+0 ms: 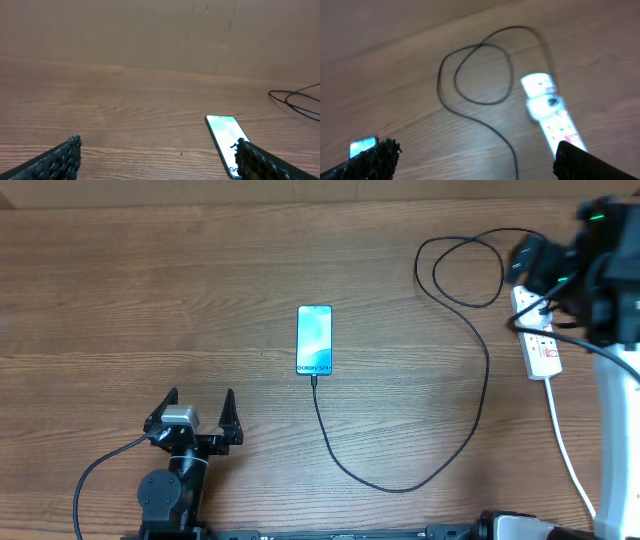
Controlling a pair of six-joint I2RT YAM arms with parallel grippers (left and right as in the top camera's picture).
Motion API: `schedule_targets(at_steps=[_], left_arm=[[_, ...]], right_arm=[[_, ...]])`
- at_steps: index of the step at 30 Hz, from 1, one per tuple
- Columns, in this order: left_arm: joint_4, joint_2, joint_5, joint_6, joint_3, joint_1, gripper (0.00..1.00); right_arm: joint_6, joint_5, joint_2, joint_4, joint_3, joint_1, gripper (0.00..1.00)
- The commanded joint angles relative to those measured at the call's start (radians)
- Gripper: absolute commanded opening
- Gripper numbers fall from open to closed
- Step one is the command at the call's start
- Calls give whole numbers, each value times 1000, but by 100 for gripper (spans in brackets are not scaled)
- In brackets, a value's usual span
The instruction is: Plug charger to phone and switch on socket
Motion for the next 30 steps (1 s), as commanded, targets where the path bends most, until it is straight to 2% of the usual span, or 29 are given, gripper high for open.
schedule_targets(at_steps=[1, 3, 9, 13, 18, 23, 30], left_arm=[[-3, -11, -10, 22, -3, 0, 100], [-3, -11, -10, 22, -3, 0, 100], [-3, -11, -10, 22, -3, 0, 100], [-3, -11, -10, 22, -3, 0, 100], [-3, -11, -10, 22, -3, 0, 100], [-3, -11, -10, 22, -3, 0, 100], [-3, -11, -10, 22, -3, 0, 100]], right_arm=[[-94, -35, -44, 108, -128, 82, 100], [-146, -60, -80, 189, -226, 114, 100], [-151, -128, -202, 428, -566, 132, 100], [-151, -224, -266, 714, -847, 132, 100], [-135, -245, -347, 919, -1136, 132, 100], [-136, -245, -417, 963, -1245, 132, 100], [-87, -241, -521, 1129, -1425, 131, 100]])
